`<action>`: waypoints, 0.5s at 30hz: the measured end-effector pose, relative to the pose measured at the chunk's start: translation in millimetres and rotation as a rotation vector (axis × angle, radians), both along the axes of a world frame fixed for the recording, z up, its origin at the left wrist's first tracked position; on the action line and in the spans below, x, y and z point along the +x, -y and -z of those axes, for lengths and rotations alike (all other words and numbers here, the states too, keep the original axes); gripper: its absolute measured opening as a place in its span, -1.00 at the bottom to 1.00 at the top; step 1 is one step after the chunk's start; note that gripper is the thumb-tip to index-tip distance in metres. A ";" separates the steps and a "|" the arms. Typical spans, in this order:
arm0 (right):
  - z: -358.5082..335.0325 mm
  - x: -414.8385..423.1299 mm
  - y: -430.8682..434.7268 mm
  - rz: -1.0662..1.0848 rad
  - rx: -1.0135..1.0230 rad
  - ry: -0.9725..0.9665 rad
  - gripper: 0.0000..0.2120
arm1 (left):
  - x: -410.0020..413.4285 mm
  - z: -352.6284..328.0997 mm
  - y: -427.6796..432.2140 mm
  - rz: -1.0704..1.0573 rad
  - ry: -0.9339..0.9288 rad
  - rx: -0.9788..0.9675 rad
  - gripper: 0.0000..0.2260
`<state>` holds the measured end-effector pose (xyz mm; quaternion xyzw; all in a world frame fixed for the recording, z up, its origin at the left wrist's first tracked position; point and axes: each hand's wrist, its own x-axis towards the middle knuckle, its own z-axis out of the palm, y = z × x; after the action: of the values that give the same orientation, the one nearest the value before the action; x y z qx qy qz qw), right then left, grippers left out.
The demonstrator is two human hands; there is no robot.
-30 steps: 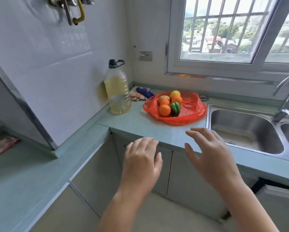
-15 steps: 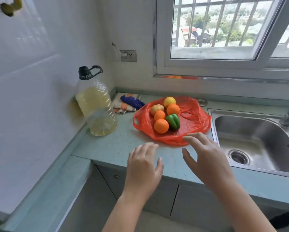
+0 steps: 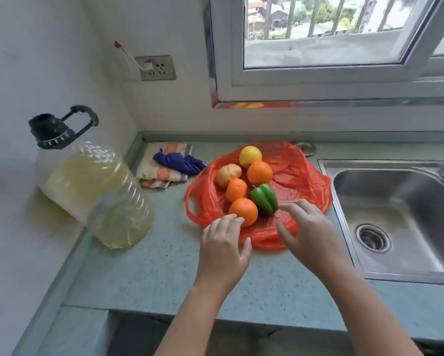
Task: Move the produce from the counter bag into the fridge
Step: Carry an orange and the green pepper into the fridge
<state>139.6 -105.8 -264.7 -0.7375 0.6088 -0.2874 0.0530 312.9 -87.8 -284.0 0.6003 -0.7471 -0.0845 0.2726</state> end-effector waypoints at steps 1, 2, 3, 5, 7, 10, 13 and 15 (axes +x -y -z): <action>5.3 -1.5 10.0 0.003 0.039 0.026 -0.74 | -2.0 4.5 10.8 -0.007 0.001 0.019 -0.63; 10.3 -3.4 20.0 0.003 0.080 0.049 -0.73 | -4.1 8.4 21.4 -0.020 -0.001 0.042 -0.62; 15.7 -5.5 29.9 0.001 0.118 0.069 -0.72 | -6.5 12.3 31.7 -0.037 -0.004 0.063 -0.60; 28.8 -11.5 49.2 0.000 0.184 0.089 -0.71 | -12.3 22.8 50.9 -0.068 -0.002 0.109 -0.59; 38.4 -16.0 68.7 0.006 0.232 0.098 -0.70 | -17.1 32.8 68.0 -0.086 0.012 0.159 -0.57; 51.7 -16.6 93.9 0.011 0.302 0.130 -0.65 | -20.8 49.6 89.8 -0.119 0.034 0.219 -0.56; 65.0 -14.5 113.4 0.011 0.368 0.155 -0.58 | -21.6 60.0 106.4 -0.139 0.036 0.289 -0.49; 73.0 -13.1 124.4 0.018 0.408 0.180 -0.54 | -22.0 65.8 114.0 -0.134 0.025 0.330 -0.43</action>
<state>126.5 -230.2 -337.6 -0.6775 0.6537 -0.2233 0.2526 290.9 -201.9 -349.9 0.6864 -0.6846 -0.1801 0.1664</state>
